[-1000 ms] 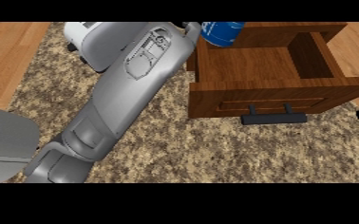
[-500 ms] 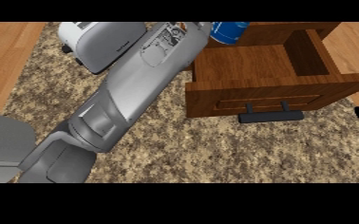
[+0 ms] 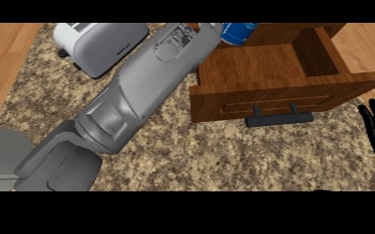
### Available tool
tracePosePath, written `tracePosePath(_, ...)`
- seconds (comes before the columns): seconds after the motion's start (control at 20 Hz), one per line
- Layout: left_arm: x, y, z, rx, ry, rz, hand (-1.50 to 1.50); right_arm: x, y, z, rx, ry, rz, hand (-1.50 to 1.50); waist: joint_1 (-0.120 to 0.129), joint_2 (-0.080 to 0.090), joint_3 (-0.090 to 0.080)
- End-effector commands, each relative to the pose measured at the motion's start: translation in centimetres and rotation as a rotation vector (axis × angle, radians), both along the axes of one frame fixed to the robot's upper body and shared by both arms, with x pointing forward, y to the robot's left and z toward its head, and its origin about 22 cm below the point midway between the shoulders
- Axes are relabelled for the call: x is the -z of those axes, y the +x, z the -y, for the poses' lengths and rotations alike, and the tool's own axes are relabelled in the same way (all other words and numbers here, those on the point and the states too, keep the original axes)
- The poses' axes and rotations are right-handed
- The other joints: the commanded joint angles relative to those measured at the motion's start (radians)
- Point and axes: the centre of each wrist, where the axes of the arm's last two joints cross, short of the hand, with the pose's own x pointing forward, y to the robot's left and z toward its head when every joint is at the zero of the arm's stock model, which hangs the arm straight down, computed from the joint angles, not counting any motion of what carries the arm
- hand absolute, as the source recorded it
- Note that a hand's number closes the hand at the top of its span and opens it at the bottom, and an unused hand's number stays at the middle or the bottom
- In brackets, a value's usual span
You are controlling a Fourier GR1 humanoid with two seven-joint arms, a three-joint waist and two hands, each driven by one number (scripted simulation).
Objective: Pick up the can, place it into the drawer and close the drawer
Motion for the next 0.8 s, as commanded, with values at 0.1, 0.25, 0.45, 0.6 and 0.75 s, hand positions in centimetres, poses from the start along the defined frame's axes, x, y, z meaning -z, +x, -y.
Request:
tracePosePath(0.1, 1.1, 0.3, -0.1, -0.046, 0.042, 0.019, 1.5, -1.1, -0.1, 0.7, -0.01, -0.03, 0.009, -1.5, -0.028, 0.004, 0.001)
tracePosePath(0.25, 3.2, 0.2, -0.6, -0.04, 0.067, 0.032, 1.5, -0.6, 1.1, 0.4, -0.015, -0.003, 0.01, -1.5, -0.025, 0.006, 0.001)
tracePosePath(0.45, 3.6, 0.4, -0.8, -0.069, 0.087, 0.024, 1.5, -1.1, 1.5, 0.1, -0.021, -0.009, 0.021, -1.5, -0.041, 0.011, 0.001)
tracePosePath(0.6, 3.9, 0.4, -0.7, -0.071, 0.116, 0.066, 1.5, -0.4, 1.0, 1.0, -0.016, -0.01, 0.013, -1.5, -0.038, 0.008, 0.001)
tracePosePath(0.75, 4.1, 0.8, -1.1, -0.097, 0.129, 0.043, -1.5, -1.0, 2.1, -0.2, -0.018, -0.022, 0.037, -1.5, -0.04, 0.016, 0.001)
